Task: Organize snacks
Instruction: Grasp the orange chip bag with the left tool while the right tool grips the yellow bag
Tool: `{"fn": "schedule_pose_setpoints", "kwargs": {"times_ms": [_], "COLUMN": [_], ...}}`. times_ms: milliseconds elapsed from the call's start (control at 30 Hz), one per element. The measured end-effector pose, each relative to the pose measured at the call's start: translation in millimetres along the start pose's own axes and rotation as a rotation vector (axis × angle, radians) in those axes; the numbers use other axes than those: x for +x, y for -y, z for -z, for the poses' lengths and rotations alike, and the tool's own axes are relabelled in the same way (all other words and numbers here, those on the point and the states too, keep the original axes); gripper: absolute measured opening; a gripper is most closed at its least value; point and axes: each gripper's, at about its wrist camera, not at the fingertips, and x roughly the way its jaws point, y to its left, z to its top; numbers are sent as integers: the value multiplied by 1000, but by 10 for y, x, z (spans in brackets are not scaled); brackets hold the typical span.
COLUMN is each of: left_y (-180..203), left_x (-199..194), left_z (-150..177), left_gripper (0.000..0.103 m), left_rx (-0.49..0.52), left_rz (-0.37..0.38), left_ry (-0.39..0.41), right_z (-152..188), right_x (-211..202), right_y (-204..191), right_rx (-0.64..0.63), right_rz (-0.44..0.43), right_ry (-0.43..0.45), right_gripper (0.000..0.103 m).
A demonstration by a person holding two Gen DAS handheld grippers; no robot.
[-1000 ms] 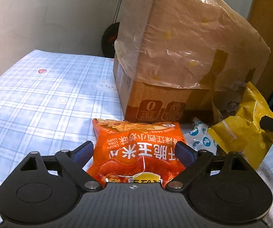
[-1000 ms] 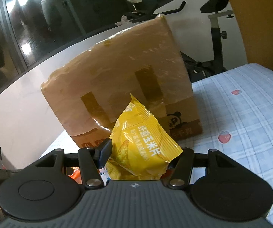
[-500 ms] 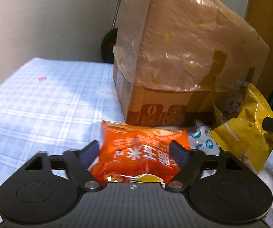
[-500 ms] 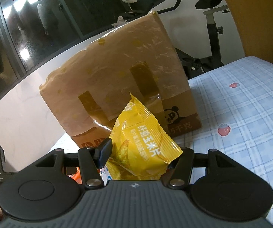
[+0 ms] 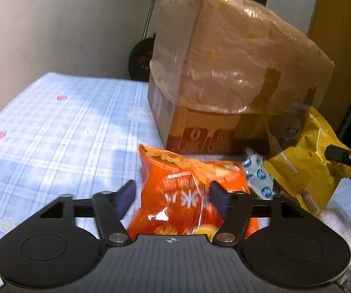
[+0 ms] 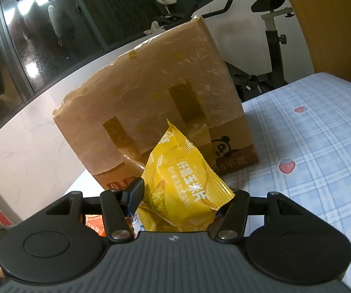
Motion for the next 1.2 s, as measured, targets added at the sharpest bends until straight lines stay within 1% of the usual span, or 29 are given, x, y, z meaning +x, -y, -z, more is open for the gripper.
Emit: {"fn": "schedule_pose_setpoints", "kwargs": {"times_ms": [33,133,267,400,433,533,600,667,733,767,867,933,1067,1200], "left_y": [-13,-42,-55,17,47,99,88,76,67,60,50,37,30,63], "left_x": [10,42,100,198,229,283,296,257,191,159,50,-29,-192,-355], "left_z": [11,15,-20,-3,5,19,23,26,22,21,27,39,34,1], "left_gripper": [81,88,89,89,90,90,86,69,61,53,47,46,45,45], "left_rx": [-6,-11,-43,-48,-46,-40,-57,-62,-59,-59,-57,-57,-80,-74], "left_rz": [0,-15,1,59,61,47,58,74,86,88,86,83,82,73], "left_ry": [-3,-3,-19,-61,-69,-52,-42,-13,14,22,48,69,112,155], "right_z": [-2,-6,-6,3,6,14,20,23,22,21,15,10,3,-34], "right_x": [-1,2,3,9,10,9,10,7,3,-1,-15,-31,-80,-145], "right_y": [3,6,5,15,17,24,31,35,33,32,15,0,-14,-33], "right_rx": [2,0,2,9,10,13,16,18,19,19,18,13,13,15], "right_rz": [-1,-2,-1,-1,-1,-2,-3,-3,-5,-6,-8,-9,-10,-9], "right_ry": [0,0,1,2,3,4,3,3,5,6,12,17,29,43], "right_gripper": [58,58,58,58,58,58,58,58,58,58,58,57,56,55]}}
